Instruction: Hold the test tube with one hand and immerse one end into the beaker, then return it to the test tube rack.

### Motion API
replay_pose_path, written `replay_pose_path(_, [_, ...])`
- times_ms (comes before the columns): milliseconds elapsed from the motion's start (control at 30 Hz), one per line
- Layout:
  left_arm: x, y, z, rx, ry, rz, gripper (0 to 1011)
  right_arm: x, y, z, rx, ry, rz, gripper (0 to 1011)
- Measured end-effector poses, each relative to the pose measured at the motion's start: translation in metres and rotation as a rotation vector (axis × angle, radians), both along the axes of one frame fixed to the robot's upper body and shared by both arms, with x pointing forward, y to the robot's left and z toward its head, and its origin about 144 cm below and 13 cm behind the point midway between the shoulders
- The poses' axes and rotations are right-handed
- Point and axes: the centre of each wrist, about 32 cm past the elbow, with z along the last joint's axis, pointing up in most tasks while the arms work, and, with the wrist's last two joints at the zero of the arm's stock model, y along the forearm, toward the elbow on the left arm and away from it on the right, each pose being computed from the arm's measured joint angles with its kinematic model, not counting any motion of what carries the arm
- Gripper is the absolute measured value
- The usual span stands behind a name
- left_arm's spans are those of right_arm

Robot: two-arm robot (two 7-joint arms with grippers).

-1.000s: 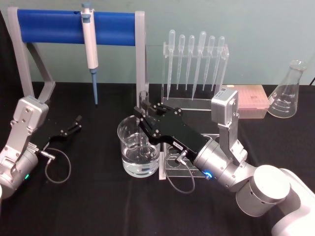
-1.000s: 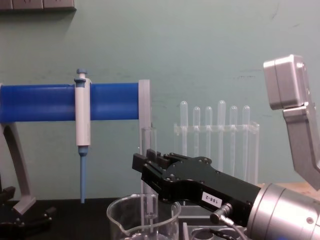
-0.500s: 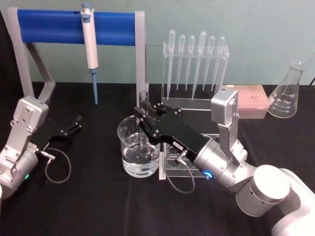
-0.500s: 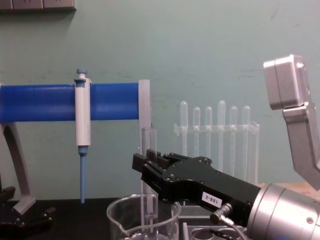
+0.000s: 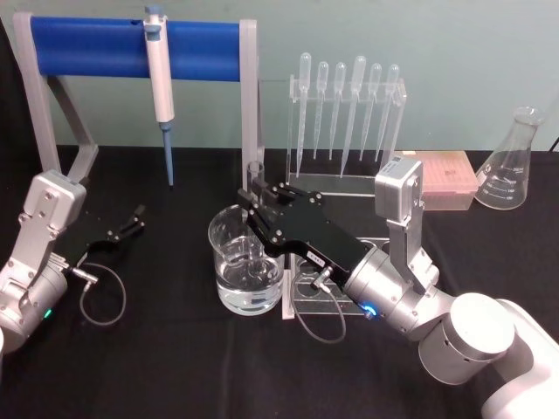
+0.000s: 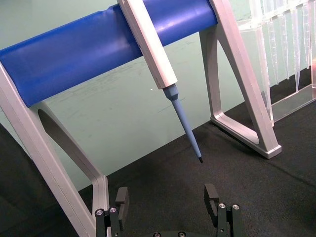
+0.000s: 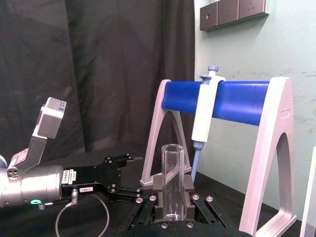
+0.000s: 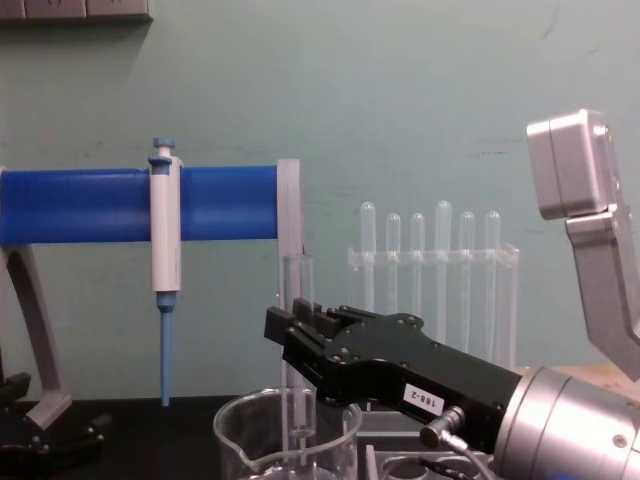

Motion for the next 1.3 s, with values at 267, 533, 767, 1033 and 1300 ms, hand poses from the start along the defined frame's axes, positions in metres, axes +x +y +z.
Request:
replay_pose_path(267, [0.0, 0.0, 0.0, 0.0, 0.0, 0.0, 1000, 0.0, 0.0, 0.0, 0.0, 0.0, 0.0, 226])
replay_pose_path(533, [0.0, 0.0, 0.0, 0.0, 0.0, 0.0, 1000, 0.0, 0.0, 0.0, 0.0, 0.0, 0.0, 226])
replay_pose_path(767, [0.0, 0.0, 0.0, 0.0, 0.0, 0.0, 1000, 0.0, 0.0, 0.0, 0.0, 0.0, 0.0, 226])
replay_pose_path(1033, [0.0, 0.0, 0.0, 0.0, 0.0, 0.0, 1000, 0.0, 0.0, 0.0, 0.0, 0.0, 0.0, 226])
replay_pose_path(1300, [0.0, 0.0, 0.0, 0.0, 0.0, 0.0, 1000, 0.0, 0.0, 0.0, 0.0, 0.0, 0.0, 226])
